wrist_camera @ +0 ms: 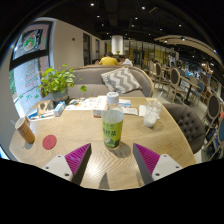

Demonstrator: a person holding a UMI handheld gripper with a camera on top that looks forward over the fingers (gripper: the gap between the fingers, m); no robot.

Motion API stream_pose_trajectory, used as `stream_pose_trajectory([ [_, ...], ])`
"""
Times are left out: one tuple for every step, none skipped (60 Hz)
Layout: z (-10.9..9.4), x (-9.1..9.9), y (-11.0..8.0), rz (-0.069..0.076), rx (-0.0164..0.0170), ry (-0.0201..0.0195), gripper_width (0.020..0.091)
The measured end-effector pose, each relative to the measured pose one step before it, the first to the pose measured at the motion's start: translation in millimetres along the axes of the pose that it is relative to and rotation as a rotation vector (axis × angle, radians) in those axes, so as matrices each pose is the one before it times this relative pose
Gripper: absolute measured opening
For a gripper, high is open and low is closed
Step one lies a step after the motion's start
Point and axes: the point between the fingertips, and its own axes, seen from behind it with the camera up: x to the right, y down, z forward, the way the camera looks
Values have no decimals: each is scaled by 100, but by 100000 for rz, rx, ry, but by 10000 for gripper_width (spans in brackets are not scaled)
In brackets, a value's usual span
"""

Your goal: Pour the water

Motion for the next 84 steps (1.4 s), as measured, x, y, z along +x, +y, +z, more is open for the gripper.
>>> stream_pose_trajectory([
  [707, 220, -138, 81, 316, -209, 853],
  [693, 178, -165, 28, 456, -253, 851],
  [667, 153, -208, 22, 644, -299, 853],
  [641, 114, -233, -7, 760, -367, 853],
  [613, 66, -223, -144, 726, -485, 854],
  [593, 25, -223, -341, 773, -539, 855],
  [588, 61, -253, -552, 879, -362, 854],
  [593, 72, -192, -544, 759, -134, 852],
  [569, 66, -169, -480, 618, -68, 853],
  [561, 40, -168, -421, 534, -151, 854],
  [545, -24, -165, -353, 581, -310, 855],
  [524, -78, -150, -274, 546, -498, 855],
  [541, -86, -125, -170, 466, -561, 855],
  [544, -50, -111, 57, 507, -428, 855],
  [484, 8, -123, 191, 627, -200, 853],
  [386, -106, -144, 109, 563, -37, 847],
  [410, -64, -91, 109, 470, -258, 844],
  [352, -74, -37, 53, 200, -335, 840],
  [379, -123, 7, 75, 74, -395, 829],
  [334, -139, -29, 14, 180, -460, 816],
  [329, -152, -51, -148, 415, -416, 796],
  [429, 179, -78, -303, 762, -344, 766],
  [142, -219, -7, -389, 348, 189, 734],
  [200, -57, 55, -497, 196, 94, 698],
  [200, 28, 77, -522, 47, 127, 662],
  [182, 35, 71, -459, 43, 222, 625],
  [147, 65, 76, -343, -59, 259, 585],
  [104, 45, 45, -143, -40, 328, 544],
  [70, -36, -25, 172, 243, -56, 542],
  [175, 102, -156, 482, 704, 1, 541],
  [23, -10, 3, 452, -5, 98, 535],
  [-13, 0, 13, 373, -31, -7, 527],
  [-31, 5, -18, 313, 87, 32, 528],
  [-39, 37, -12, 154, 58, 95, 518],
  [-42, 36, 4, -17, 33, 88, 511],
  [-48, 9, -2, 39, 58, 63, 509],
  [-26, 5, -19, -63, 153, 55, 494],
  [-28, 5, 23, -17, -27, 111, 493],
  [-18, 8, -27, 84, 64, 193, 477],
  [-8, 42, 7, 169, -112, 309, 476],
  [10, 23, 0, 114, -38, 212, 468],
  [7, -25, 0, -188, -45, 75, 453],
  [10, 21, 8, -250, -157, 189, 452],
  [18, 9, -14, -248, -124, 163, 430],
  [29, 62, 1, -110, -244, 489, 430],
  [-16, 55, -34, -27, -149, 511, 430],
  [-25, 15, -28, -93, -164, 403, 411],
  [-24, 24, -68, -75, -64, 446, 411],
  [-17, 19, -113, -9, 8, 537, 411],
  [-11, 17, -136, -35, 56, 601, 411],
  [-22, -8, -161, -112, 68, 624, 411],
  [-40, 23, -166, -179, 102, 737, 412],
  [-6, -75, -209, -383, 91, 1094, 410],
  [-70, 33, -236, -513, 124, 883, 411],
  [-83, 12, -231, -701, 158, 975, 411],
  [-142, 32, -331, -856, 182, 1003, 411],
  [-165, 22, -380, -933, 314, 1001, 411],
  [-237, -1, -441, -985, 471, 931, 412],
  [-213, 129, -526, -1169, 409, 792, 412],
  [-282, -46, -444, -1349, 580, 774, 412],
  [-302, -42, -570, -1671, 576, 992, 411],
  [-366, -73, -631, -1907, 624, 1001, 411],
  [-348, -48, -707, -2056, 686, 1093, 412],
  [-578, 278, -764, -2123, 649, 1017, 411],
  [-129, -350, -747, -2376, 706, 1716, 411],
  [-447, -17, -769, -2409, 648, 1433, 412],
  [-452, -73, -835, -2560, 716, 1343, 412],
  [-472, -131, -869, -2711, 813, 1277, 411],
  [-458, -137, -937, -2926, 985, 1264, 412],
  [-547, 61, -1036, -3150, 1098, 1256, 412],
  [-416, -261, -998, -3474, 1125, 1638, 411],
  [-415, -157, -1030, -3646, 1153, 1591, 411],
  [-402, -164, -1014, -3908, 1068, 1597, 410],
  [-389, -179, -1008, -4031, 1041, 1564, 410],
  [-387, -186, -1050, -3988, 1162, 1467, 410],
  [-453, 76, -1058, -3915, 1356, 1231, 412],
  [-399, -219, -1077, -4006, 1172, 1388, 411],
  [-472, -210, -930, -4338, 725, 1538, 411],
  [-369, -225, -955, -4393, 733, 1335, 410],
  [-394, -251, -1003, -4284, 926, 1175, 410],
  [-398, -256, -1055, -4207, 1213, 988, 411],
  [-356, -278, -1047, -4262, 1243, 810, 410],
  [-334, -325, -1051, -4185, 1252, 782, 409],
  [-361, -293, -1076, -3944, 1385, 759, 410],
])
